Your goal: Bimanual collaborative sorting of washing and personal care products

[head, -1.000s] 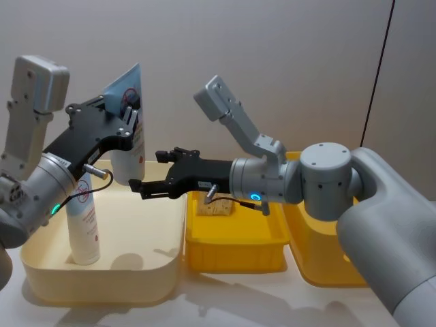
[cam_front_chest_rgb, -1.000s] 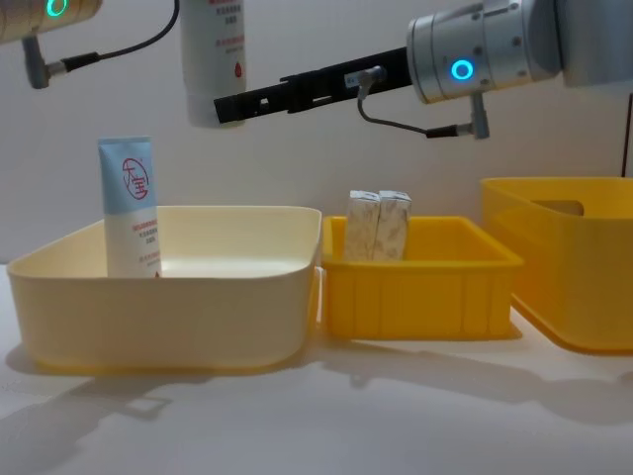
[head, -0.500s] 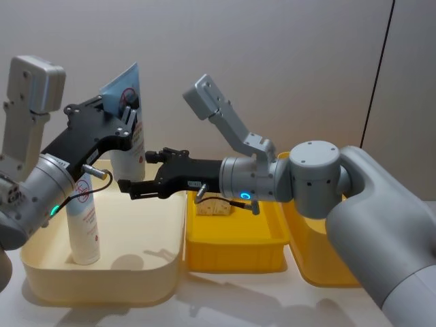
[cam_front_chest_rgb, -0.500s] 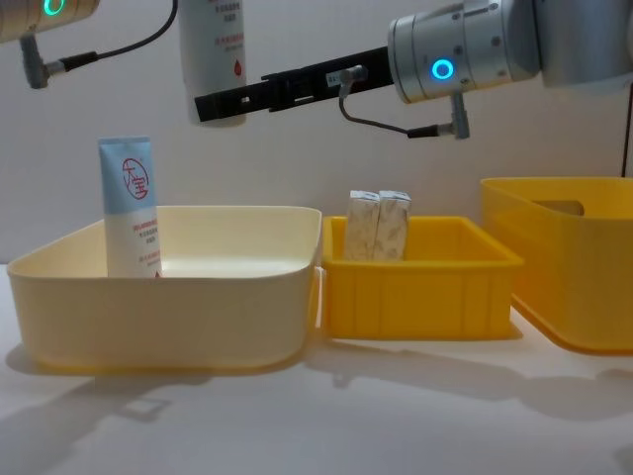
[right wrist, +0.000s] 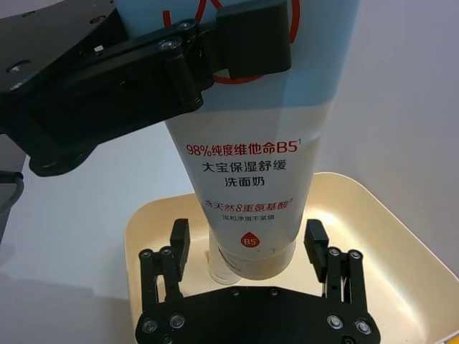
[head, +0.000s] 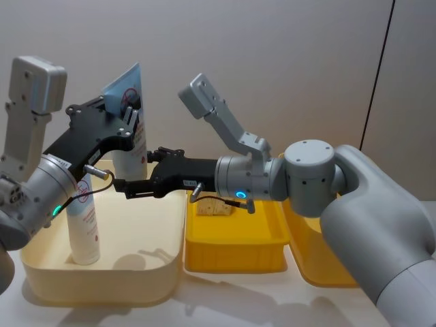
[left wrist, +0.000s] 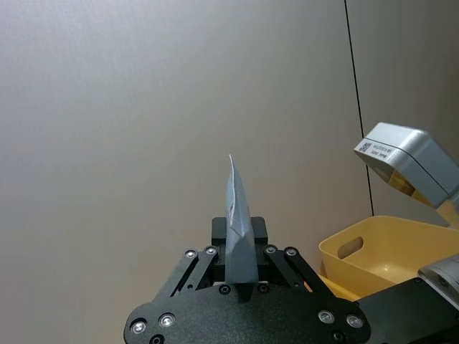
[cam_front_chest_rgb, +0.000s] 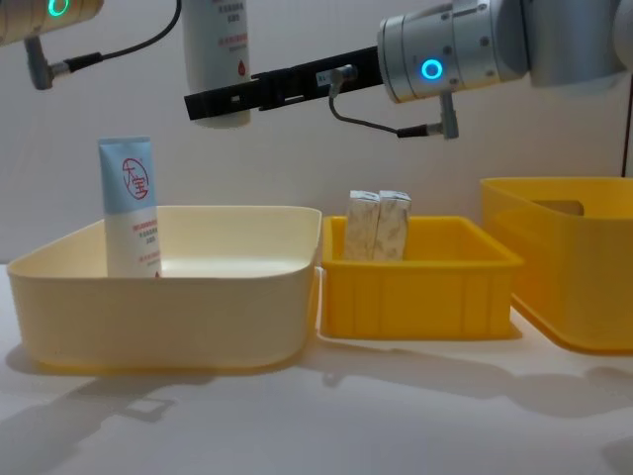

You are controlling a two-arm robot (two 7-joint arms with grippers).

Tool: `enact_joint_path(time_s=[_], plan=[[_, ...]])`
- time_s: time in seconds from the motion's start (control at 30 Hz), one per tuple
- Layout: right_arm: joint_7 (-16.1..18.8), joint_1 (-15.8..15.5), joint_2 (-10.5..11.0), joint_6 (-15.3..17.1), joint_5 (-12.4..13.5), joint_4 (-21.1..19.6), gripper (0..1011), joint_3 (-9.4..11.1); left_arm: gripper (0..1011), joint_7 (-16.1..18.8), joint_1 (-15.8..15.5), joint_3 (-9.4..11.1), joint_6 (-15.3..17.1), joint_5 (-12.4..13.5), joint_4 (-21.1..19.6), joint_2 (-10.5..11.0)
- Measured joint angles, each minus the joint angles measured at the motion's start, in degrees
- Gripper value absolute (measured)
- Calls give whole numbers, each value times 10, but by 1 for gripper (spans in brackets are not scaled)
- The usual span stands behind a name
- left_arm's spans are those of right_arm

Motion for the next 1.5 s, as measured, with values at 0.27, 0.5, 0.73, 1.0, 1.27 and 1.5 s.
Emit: enact_joint_path(time_s=[0.27, 0.5, 0.73, 1.0, 1.27, 1.5], plan=[[-2, 2, -2, -3, 2, 6, 835, -1, 197, 0, 0, 1, 0, 0, 1, 0], [-2, 3, -4, -4, 3, 8, 651, -2, 199, 1, 0, 1, 0, -1, 1, 0], [-3, 4, -4, -5, 3, 9, 647, -2, 197, 1, 0, 1, 0, -1, 1, 0], [-3, 4, -4, -5, 4, 10, 647, -2, 197, 1, 0, 1, 0, 0, 1, 0], [-4, 5, -5, -5, 4, 10, 646, -2, 303, 1, 0, 1, 0, 0, 1, 0], [-4, 5, -5, -6, 4, 11, 646, -2, 515, 1, 0, 1, 0, 0, 1, 0]])
